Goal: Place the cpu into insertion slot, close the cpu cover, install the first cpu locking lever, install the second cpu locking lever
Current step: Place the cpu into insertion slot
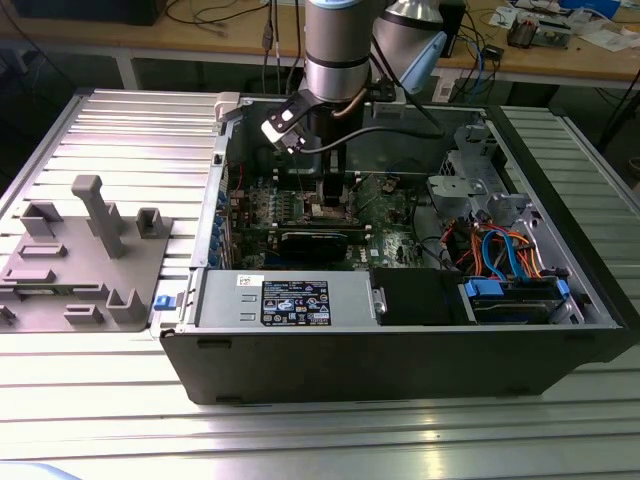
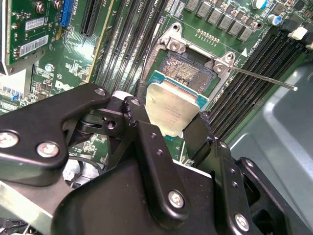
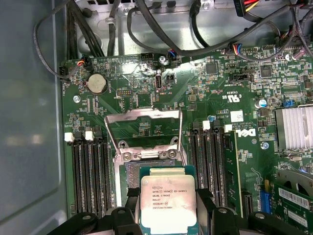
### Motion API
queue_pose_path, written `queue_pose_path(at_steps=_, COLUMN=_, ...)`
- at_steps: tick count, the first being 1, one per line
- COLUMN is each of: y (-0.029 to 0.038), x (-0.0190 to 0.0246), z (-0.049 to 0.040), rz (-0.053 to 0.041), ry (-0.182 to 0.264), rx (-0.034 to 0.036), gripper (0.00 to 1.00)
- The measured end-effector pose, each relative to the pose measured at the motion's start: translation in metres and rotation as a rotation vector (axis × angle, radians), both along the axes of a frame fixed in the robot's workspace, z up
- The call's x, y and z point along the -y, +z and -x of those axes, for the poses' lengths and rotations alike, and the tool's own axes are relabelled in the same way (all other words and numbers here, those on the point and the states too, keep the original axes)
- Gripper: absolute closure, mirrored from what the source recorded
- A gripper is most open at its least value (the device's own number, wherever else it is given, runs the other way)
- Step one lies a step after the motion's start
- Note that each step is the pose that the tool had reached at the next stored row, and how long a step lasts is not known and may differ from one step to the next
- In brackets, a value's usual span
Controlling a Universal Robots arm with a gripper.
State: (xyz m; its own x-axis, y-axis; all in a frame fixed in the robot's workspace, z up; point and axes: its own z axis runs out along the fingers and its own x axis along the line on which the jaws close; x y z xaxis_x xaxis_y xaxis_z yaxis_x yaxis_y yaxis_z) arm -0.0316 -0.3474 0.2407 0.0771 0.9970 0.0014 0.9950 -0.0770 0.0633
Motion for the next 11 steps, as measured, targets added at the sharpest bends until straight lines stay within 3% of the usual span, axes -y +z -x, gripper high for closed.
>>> queue_pose_path(at_steps=11, y=-0.0012, x=0.0001, z=0.0008, rz=0.0007, ry=0.0, rx=-0.0001, gripper=0.46)
